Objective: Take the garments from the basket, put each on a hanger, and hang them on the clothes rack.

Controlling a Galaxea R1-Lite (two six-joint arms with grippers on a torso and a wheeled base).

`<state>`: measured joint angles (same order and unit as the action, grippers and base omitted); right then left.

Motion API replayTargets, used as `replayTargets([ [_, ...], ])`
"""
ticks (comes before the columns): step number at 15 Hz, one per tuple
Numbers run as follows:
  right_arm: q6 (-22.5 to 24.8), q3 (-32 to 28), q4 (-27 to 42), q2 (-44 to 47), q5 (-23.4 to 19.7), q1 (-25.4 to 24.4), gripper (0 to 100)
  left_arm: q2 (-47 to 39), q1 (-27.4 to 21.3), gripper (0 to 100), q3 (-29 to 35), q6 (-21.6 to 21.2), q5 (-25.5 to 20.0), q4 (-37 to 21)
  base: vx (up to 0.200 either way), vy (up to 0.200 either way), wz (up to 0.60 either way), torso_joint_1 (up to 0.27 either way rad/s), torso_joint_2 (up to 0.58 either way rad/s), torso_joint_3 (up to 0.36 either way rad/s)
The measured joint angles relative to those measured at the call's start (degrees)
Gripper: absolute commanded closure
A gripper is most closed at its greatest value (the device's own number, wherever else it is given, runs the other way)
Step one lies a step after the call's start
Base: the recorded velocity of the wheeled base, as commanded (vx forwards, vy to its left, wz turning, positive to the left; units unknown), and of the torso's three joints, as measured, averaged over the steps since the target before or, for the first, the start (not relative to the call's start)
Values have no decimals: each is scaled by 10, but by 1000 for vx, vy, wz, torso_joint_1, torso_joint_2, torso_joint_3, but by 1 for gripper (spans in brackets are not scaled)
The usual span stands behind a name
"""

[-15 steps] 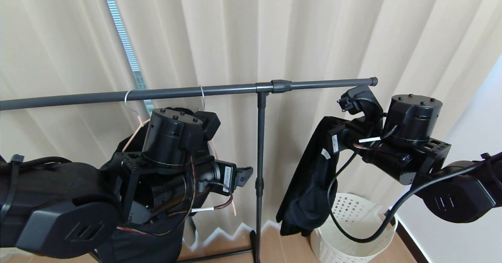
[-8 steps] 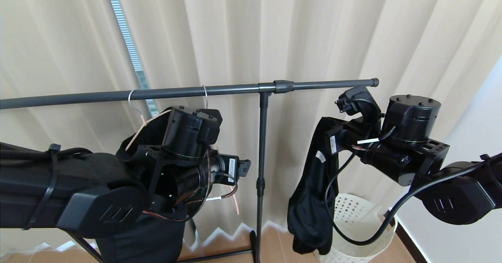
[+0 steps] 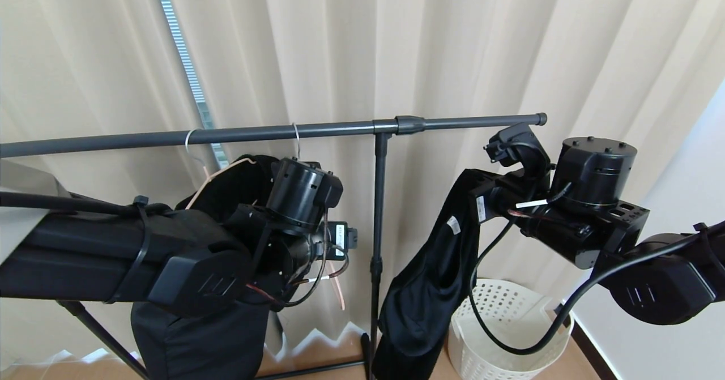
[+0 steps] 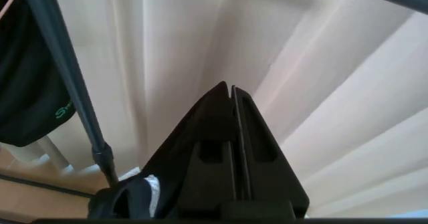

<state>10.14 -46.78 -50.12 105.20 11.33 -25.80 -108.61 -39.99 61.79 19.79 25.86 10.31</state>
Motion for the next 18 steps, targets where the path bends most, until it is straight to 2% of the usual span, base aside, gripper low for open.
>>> replayTargets([
  [2, 0, 0, 0, 1, 0, 1, 100, -13, 1, 0, 7, 8, 18, 1, 0, 0, 0, 0, 0, 0],
  [8, 0, 0, 0, 1, 0, 0, 100, -36, 4, 0, 17, 23, 20, 0, 0, 0, 0, 0, 0, 0],
  [9, 0, 0, 0, 1, 0, 0, 100, -37, 5, 100, 18, 24, 22, 0, 0, 0, 0, 0, 0, 0],
  [18, 0, 1, 0, 2, 0, 0, 100, -33, 5, 100, 13, 21, 26, 0, 0, 0, 0, 0, 0, 0],
])
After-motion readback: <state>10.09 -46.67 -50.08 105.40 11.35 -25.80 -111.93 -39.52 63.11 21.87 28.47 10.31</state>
